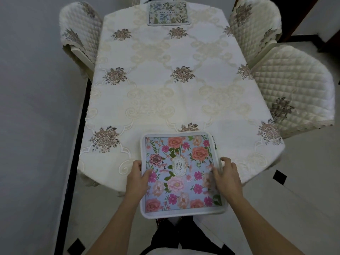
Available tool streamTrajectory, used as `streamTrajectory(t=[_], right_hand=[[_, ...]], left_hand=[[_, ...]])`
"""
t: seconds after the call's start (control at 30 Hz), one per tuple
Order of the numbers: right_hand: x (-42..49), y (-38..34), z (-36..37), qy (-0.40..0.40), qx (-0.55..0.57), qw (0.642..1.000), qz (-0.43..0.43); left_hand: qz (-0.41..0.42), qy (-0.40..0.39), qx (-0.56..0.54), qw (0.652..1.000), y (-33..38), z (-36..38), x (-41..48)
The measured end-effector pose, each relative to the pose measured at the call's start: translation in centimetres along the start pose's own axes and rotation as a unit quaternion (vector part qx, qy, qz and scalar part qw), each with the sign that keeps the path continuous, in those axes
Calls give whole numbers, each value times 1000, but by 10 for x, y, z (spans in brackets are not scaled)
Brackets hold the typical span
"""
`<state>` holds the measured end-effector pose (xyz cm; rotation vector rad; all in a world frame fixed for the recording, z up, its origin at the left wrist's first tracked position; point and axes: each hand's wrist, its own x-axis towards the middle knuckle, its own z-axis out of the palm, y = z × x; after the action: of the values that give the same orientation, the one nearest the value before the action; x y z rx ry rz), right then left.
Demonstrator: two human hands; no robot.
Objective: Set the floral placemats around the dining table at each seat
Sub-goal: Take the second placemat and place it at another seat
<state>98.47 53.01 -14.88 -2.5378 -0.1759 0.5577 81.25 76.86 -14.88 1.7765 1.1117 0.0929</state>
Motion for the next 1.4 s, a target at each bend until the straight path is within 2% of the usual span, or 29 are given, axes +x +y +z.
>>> streamTrajectory(t=[0.17,0.27,0.47,0.77,0.93,1.13,1.4], right_hand=[[-2,-3,7,28,1,1000,1],[3,-5,7,14,7,999,38],[12,-5,7,14,-59,997,39],[13,-26,-23,18,88,996,-1],[10,-55,-55,12,172,985,-25],[11,-83,-84,-12,297,953,-59],[5,-104,-83,-36,310,945,-92]], left_hand=[[-15,-3,-28,999,-5,3,3],[-15,-1,-35,999,-2,4,3],[-13,3,-67,998,1,4,3],[4,-8,-149,989,37,-5,9],[45,15,-197,979,76,-21,10],[78,20,-190,978,103,-45,10],[92,55,-199,974,94,-59,-6]])
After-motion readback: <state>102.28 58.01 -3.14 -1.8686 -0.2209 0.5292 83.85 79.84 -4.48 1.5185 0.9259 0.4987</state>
